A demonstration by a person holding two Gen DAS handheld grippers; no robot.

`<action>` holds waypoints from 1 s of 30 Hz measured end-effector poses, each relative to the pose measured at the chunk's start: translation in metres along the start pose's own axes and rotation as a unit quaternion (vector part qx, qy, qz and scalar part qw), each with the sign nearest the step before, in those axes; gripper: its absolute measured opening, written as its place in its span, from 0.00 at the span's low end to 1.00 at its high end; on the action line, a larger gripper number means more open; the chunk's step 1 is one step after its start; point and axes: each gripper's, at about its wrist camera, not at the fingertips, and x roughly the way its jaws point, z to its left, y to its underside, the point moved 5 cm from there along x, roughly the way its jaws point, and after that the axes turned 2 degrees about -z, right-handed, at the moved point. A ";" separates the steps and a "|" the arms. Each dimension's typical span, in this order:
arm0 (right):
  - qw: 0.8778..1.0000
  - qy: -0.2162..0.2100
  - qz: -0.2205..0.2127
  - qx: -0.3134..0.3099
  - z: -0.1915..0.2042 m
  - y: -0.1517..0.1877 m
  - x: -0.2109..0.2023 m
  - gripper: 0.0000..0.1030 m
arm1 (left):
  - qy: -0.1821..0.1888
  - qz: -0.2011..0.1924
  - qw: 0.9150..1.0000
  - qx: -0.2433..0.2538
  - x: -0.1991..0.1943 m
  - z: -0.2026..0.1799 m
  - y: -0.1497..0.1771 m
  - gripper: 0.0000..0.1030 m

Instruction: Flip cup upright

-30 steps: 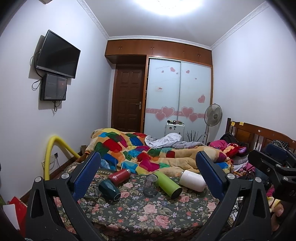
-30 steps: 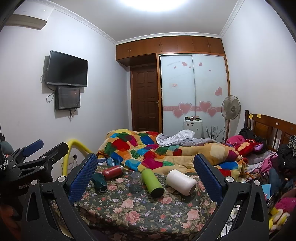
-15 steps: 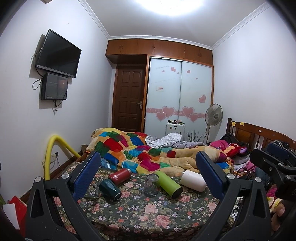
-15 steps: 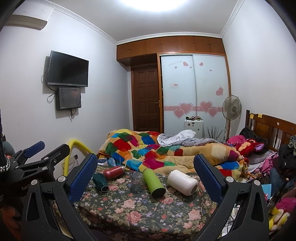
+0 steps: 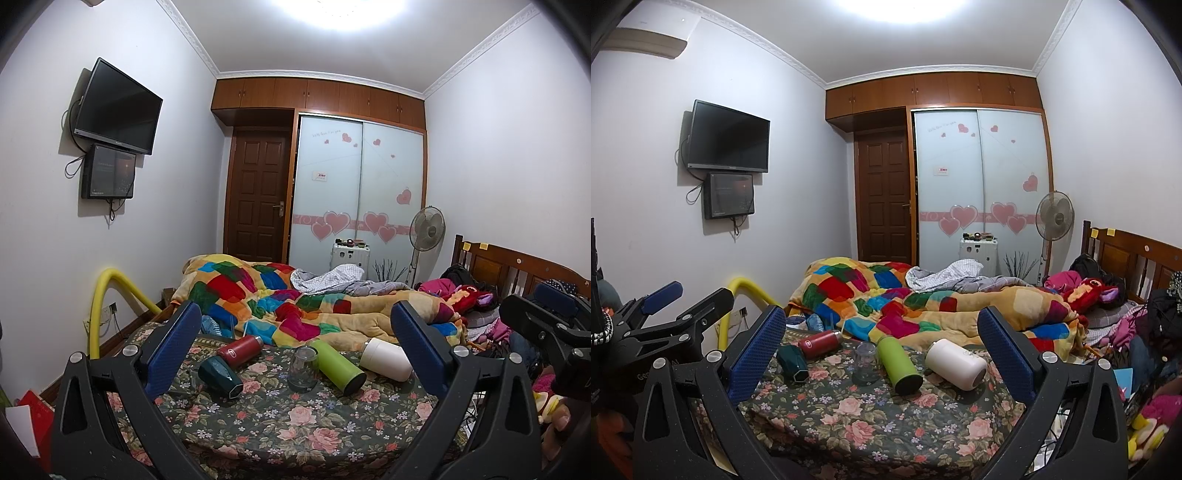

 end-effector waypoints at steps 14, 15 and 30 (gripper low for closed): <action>1.000 0.000 0.001 -0.001 -0.001 0.000 0.000 1.00 | 0.001 0.000 1.000 0.000 0.000 0.000 0.001 1.00; 1.000 0.000 0.001 -0.001 0.002 0.000 -0.001 1.00 | 0.000 0.000 1.000 0.000 0.000 0.000 0.001 1.00; 0.999 0.004 0.042 0.003 0.000 0.017 0.032 1.00 | -0.015 0.034 0.999 -0.015 0.040 0.016 0.019 1.00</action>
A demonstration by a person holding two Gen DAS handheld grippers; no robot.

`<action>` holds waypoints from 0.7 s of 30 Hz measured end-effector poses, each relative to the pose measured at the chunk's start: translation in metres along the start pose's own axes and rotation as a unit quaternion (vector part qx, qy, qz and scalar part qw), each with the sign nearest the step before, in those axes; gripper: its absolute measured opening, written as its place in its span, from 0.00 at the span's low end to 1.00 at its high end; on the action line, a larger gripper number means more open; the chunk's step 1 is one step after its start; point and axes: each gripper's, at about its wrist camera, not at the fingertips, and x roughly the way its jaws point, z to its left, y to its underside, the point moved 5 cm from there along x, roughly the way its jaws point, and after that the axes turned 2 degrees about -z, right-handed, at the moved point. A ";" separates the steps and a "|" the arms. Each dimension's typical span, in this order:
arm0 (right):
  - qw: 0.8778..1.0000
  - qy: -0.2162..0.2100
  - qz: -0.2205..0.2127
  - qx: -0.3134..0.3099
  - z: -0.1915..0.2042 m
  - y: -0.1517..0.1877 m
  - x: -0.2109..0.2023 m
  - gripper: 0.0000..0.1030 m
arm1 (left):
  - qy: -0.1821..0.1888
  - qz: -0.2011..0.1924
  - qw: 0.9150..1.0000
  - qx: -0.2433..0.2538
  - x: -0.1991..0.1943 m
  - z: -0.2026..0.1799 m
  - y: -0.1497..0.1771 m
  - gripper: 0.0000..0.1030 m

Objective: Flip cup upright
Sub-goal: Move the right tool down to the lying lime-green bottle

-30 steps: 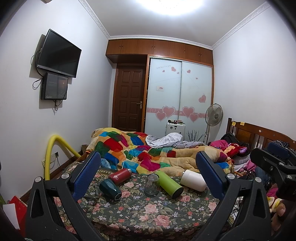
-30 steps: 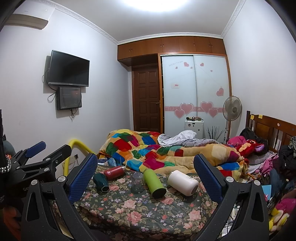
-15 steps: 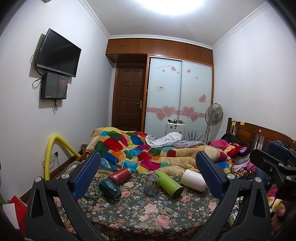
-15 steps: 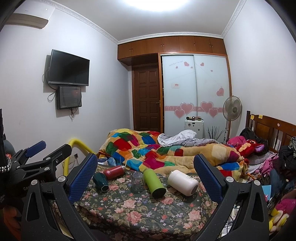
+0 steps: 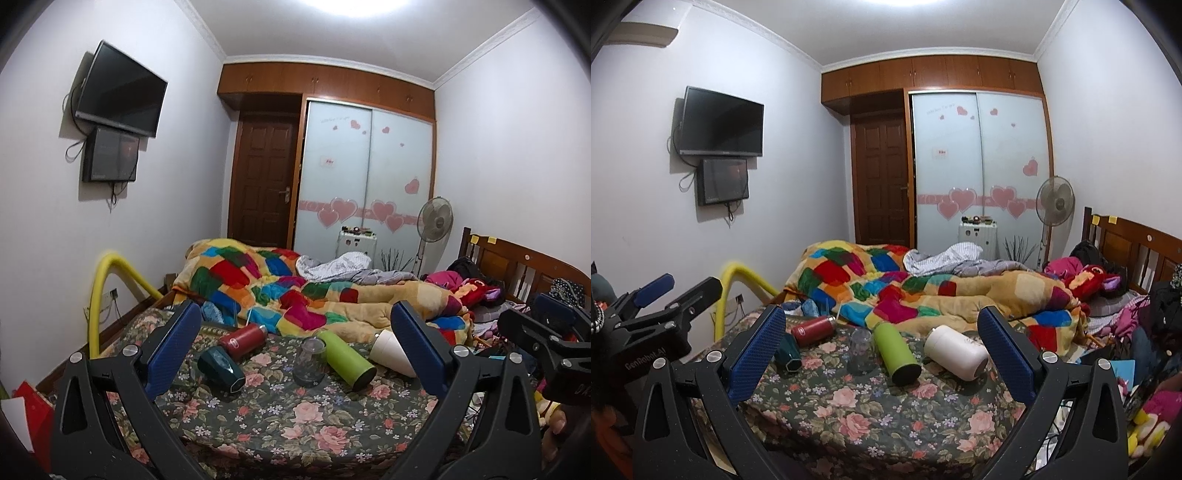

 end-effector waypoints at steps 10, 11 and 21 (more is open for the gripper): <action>0.995 0.008 0.103 -0.001 -0.023 0.038 0.075 1.00 | -0.026 0.089 0.995 -0.030 0.070 0.027 0.039 1.00; 0.993 0.008 0.117 -0.002 -0.025 0.043 0.085 1.00 | -0.028 0.097 0.994 -0.032 0.076 0.029 0.043 1.00; 0.969 -0.018 0.246 -0.032 -0.033 0.088 0.190 1.00 | -0.060 0.173 0.983 -0.022 0.131 0.045 0.090 1.00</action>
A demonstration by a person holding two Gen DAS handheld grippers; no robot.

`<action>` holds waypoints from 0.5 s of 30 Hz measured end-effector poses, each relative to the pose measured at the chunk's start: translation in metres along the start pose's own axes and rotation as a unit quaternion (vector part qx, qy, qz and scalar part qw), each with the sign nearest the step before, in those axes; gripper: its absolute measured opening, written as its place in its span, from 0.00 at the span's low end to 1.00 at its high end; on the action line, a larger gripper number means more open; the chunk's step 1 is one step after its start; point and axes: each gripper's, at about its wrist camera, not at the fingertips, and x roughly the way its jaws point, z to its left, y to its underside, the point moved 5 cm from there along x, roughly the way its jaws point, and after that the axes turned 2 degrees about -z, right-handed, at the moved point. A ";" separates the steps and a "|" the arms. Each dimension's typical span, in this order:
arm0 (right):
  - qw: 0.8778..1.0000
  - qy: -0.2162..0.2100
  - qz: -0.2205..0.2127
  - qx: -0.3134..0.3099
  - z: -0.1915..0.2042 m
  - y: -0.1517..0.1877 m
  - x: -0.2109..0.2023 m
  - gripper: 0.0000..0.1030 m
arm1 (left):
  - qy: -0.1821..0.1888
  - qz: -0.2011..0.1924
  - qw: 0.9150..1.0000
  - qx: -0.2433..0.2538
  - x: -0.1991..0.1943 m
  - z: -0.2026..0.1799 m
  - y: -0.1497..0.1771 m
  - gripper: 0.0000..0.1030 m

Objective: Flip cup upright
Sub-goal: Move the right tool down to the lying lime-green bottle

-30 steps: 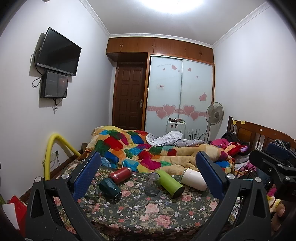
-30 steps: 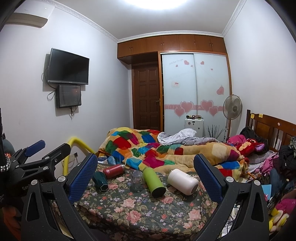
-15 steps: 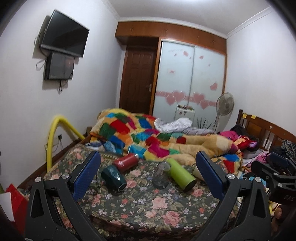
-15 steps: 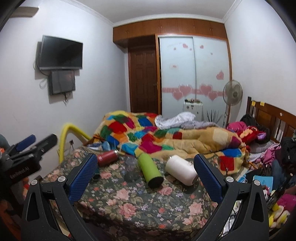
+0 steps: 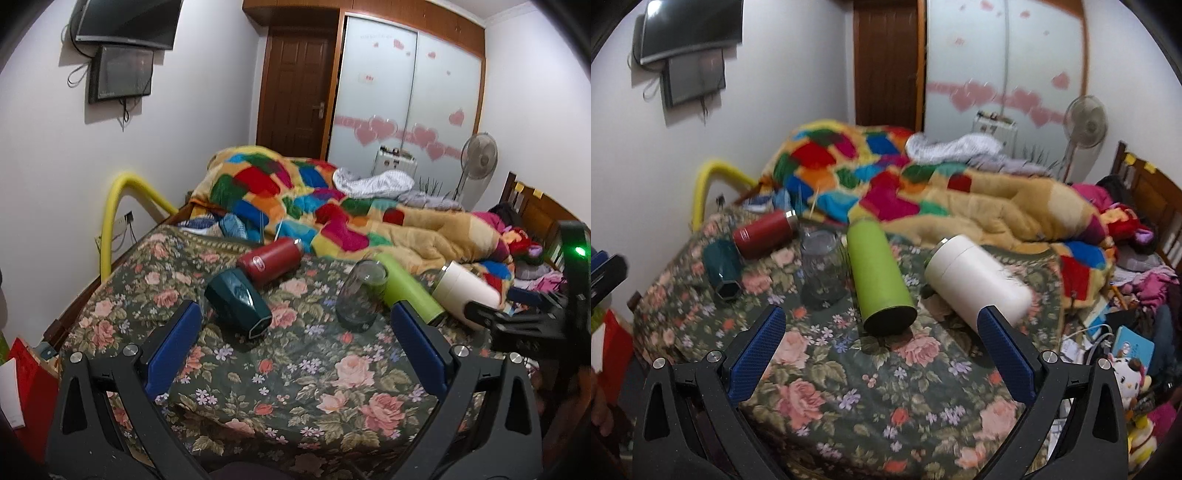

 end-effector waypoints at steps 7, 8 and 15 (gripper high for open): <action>0.996 -0.038 0.081 -0.013 -0.008 -0.006 0.066 0.97 | -0.012 0.025 1.000 0.013 0.026 0.001 0.010 1.00; 0.995 -0.043 0.090 -0.014 -0.009 -0.007 0.072 0.96 | -0.014 0.028 0.999 0.015 0.028 0.000 0.012 1.00; 0.986 -0.063 0.152 -0.033 -0.011 -0.006 0.117 0.81 | -0.020 0.045 0.999 0.014 0.045 0.003 0.019 1.00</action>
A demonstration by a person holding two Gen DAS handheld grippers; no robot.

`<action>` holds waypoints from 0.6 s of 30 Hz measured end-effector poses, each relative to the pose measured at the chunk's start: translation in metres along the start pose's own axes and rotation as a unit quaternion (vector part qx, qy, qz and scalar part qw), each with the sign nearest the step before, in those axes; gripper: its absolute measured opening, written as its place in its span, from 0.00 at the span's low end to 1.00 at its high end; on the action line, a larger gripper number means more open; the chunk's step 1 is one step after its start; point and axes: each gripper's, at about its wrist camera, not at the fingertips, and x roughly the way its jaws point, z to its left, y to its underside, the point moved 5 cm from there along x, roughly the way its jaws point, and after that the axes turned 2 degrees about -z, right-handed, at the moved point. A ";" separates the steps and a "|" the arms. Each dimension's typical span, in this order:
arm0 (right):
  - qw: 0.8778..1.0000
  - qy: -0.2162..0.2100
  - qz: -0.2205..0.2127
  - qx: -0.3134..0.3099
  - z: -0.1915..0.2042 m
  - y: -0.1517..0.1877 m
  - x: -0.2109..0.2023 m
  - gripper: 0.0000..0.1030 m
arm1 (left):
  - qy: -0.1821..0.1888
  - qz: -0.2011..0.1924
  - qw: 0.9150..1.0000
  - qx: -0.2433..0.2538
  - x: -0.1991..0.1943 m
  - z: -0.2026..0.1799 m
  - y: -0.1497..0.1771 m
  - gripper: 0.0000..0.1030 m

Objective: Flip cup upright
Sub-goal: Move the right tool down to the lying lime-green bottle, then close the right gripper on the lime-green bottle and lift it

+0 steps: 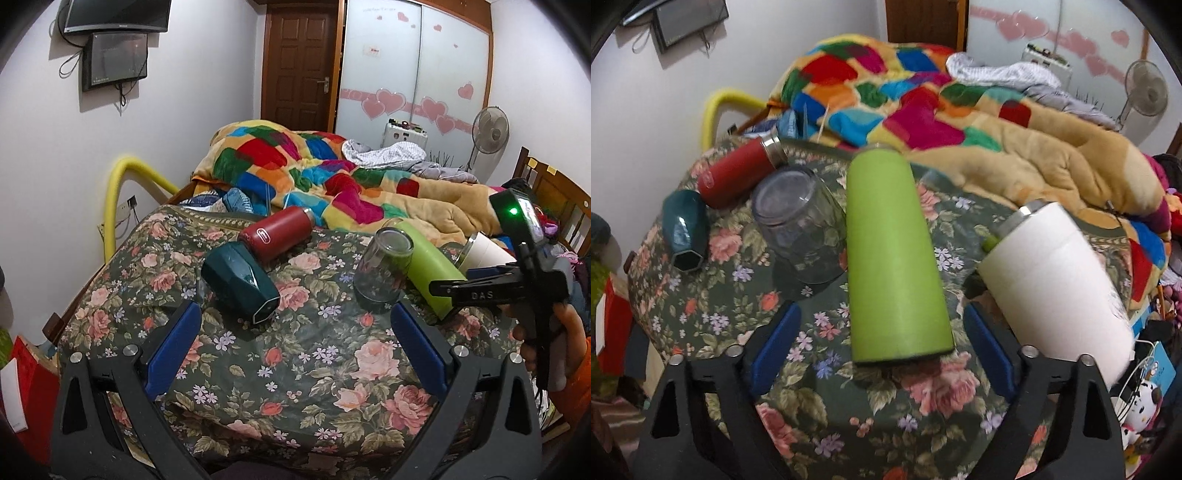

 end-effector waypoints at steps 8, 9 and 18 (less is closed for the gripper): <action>0.999 -0.005 0.045 -0.001 -0.005 -0.007 0.031 0.80 | -0.010 0.005 1.000 -0.005 0.007 0.008 0.003 1.00; 0.999 -0.006 0.049 0.000 -0.005 -0.008 0.034 0.80 | -0.011 0.006 1.000 -0.006 0.008 0.009 0.003 1.00; 0.996 0.024 0.081 -0.024 -0.003 -0.010 0.058 0.61 | -0.013 0.011 1.000 -0.010 0.012 0.015 0.005 1.00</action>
